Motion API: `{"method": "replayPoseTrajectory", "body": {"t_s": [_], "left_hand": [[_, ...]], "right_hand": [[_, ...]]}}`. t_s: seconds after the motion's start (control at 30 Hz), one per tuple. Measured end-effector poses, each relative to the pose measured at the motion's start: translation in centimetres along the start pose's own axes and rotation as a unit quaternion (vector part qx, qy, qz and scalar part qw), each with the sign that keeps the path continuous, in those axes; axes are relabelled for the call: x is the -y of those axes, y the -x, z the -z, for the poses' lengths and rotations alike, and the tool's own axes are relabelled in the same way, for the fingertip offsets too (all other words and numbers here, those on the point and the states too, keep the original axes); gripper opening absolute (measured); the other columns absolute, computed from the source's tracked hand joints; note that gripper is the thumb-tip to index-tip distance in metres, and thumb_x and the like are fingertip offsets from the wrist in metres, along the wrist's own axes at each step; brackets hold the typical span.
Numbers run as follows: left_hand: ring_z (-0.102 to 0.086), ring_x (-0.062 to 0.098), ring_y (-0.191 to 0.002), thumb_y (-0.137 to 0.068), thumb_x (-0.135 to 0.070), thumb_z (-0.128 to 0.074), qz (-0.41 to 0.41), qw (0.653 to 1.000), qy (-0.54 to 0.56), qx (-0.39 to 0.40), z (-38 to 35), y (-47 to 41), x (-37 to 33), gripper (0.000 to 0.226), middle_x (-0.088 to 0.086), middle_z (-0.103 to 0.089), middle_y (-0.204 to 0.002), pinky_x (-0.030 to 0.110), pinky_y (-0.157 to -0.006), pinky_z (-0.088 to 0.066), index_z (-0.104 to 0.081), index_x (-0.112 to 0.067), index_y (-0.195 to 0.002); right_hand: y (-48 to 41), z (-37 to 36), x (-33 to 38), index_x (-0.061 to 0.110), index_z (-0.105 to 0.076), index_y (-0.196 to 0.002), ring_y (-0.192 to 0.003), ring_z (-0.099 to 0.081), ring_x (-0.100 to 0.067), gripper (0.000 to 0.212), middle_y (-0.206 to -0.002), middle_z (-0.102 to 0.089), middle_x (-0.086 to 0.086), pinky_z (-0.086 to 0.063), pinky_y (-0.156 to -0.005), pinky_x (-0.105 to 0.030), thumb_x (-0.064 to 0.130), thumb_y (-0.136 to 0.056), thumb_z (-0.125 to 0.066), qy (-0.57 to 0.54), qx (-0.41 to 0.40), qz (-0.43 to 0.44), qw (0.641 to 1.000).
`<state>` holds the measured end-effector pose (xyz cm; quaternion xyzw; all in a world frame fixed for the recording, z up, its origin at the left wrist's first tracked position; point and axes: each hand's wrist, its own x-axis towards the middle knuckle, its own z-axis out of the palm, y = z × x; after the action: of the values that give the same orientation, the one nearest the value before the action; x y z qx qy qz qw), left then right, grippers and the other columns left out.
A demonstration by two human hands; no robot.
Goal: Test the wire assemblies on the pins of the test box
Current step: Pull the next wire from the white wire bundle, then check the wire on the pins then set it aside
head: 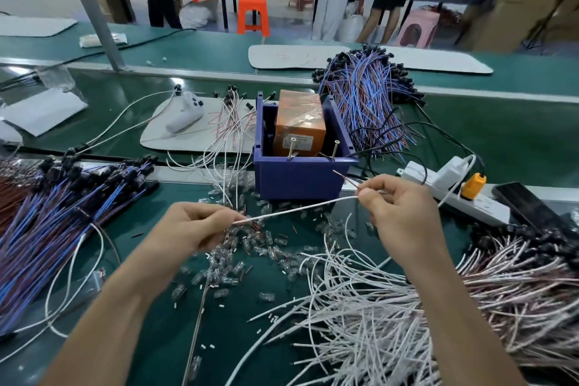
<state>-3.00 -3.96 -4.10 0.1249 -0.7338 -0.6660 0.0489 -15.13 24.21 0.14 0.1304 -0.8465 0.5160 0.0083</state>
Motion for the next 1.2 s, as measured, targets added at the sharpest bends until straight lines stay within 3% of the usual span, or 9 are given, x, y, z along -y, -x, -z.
{"method": "replayPoseTrajectory", "body": {"t_s": [0.2, 0.3, 0.4, 0.5, 0.63, 0.73, 0.87, 1.0, 1.2], "left_hand": [[-0.066, 0.009, -0.057, -0.065, -0.032, -0.094, 0.038, 0.980, 0.192, -0.036, 3.3, 0.2, 2.0, 0.028, 0.007, -0.073, -0.072, 0.018, -0.058, -0.057, -0.082, -0.014, -0.083], [-0.070, 0.003, -0.059, -0.080, -0.015, -0.070, 0.025, 0.919, 0.387, -0.068, 2.6, -0.1, 2.5, 0.013, 0.002, -0.075, -0.077, 0.020, -0.059, -0.059, -0.083, -0.016, -0.082], [-0.074, 0.023, -0.103, -0.105, -0.009, -0.046, -0.003, 0.802, 0.591, 0.092, 1.4, 0.7, 2.2, 0.032, 0.020, -0.071, -0.117, 0.032, -0.094, -0.054, -0.068, 0.003, -0.125], [-0.061, 0.037, -0.126, -0.110, -0.006, -0.020, -0.024, 0.837, 0.547, -0.011, 1.1, 0.9, 2.1, 0.045, 0.030, -0.058, -0.138, 0.038, -0.113, -0.040, -0.052, 0.008, -0.139], [-0.075, 0.016, -0.086, -0.090, -0.009, -0.075, -0.001, 0.799, 0.601, 0.017, 0.1, -0.4, 1.2, 0.015, 0.009, -0.077, -0.098, 0.027, -0.084, -0.059, -0.078, -0.008, -0.105], [-0.065, 0.007, -0.064, -0.082, -0.024, -0.078, 0.009, 0.880, 0.469, -0.080, -0.5, -0.7, -0.1, 0.006, -0.002, -0.070, -0.074, 0.020, -0.065, -0.058, -0.081, -0.019, -0.083], [-0.072, 0.018, -0.069, -0.075, -0.023, -0.074, 0.012, 0.979, 0.146, -0.140, -1.8, -0.8, -1.8, 0.014, 0.012, -0.076, -0.077, 0.022, -0.064, -0.059, -0.084, -0.017, -0.083], [-0.076, 0.020, -0.072, -0.072, -0.030, -0.079, -0.054, 0.994, 0.014, -0.094, -4.4, -0.6, -3.5, 0.013, 0.008, -0.079, -0.076, 0.021, -0.066, -0.060, -0.084, -0.028, -0.083], [-0.073, 0.017, -0.067, -0.085, -0.008, -0.079, -0.087, 0.993, 0.029, -0.070, -7.6, -1.9, -4.6, 0.015, 0.008, -0.078, -0.074, 0.025, -0.061, -0.058, -0.085, -0.022, -0.082]], "right_hand": [[-0.6, -0.5, -0.4, 0.038, -0.070, -0.082, -0.042, -0.039, -0.005, 0.020, -0.049, -0.056, 0.010, -0.034, -0.052, -0.027, 0.023, -0.093, -0.066, 0.008, 0.017, -0.018, 1.000], [-0.7, -1.1, -0.5, 0.041, -0.070, -0.084, -0.046, -0.045, -0.005, 0.020, -0.055, -0.063, 0.004, -0.039, -0.054, -0.030, 0.023, -0.092, -0.068, 0.019, 0.029, -0.017, 0.999], [-0.5, -1.5, -0.7, 0.035, -0.072, -0.082, -0.046, -0.042, -0.006, 0.017, -0.051, -0.058, 0.007, -0.037, -0.054, -0.029, 0.021, -0.092, -0.068, 0.019, 0.054, -0.020, 0.998], [-0.4, -1.5, -0.8, 0.029, -0.072, -0.076, -0.043, -0.043, -0.003, 0.019, -0.048, -0.056, 0.012, -0.036, -0.050, -0.025, 0.021, -0.092, -0.067, 0.037, 0.059, -0.020, 0.997], [-0.1, -1.2, -0.4, 0.037, -0.071, -0.076, -0.048, -0.055, -0.007, 0.022, -0.054, -0.066, 0.007, -0.048, -0.057, -0.030, 0.021, -0.092, -0.068, 0.076, 0.108, -0.026, 0.991], [0.1, -1.0, -0.2, 0.040, -0.072, -0.075, -0.064, -0.064, -0.005, 0.022, -0.068, -0.072, 0.013, -0.054, -0.066, -0.030, 0.023, -0.089, -0.072, 0.140, 0.112, -0.022, 0.984], [0.7, -1.2, 0.7, 0.033, -0.073, -0.069, -0.076, -0.064, 0.008, 0.023, -0.085, -0.072, 0.028, -0.049, -0.063, -0.011, 0.020, -0.088, -0.075, 0.107, -0.053, 0.029, 0.992], [1.9, -3.4, 2.7, 0.030, -0.070, -0.079, -0.052, -0.053, -0.006, 0.019, -0.063, -0.066, 0.010, -0.041, -0.049, -0.019, 0.019, -0.094, -0.070, 0.005, 0.010, 0.077, 0.997], [2.5, -6.2, 3.9, 0.024, -0.060, -0.084, -0.068, -0.062, -0.019, 0.024, -0.079, -0.067, -0.010, -0.054, -0.069, -0.049, 0.015, -0.104, -0.051, -0.114, 0.098, 0.025, 0.988]]}}
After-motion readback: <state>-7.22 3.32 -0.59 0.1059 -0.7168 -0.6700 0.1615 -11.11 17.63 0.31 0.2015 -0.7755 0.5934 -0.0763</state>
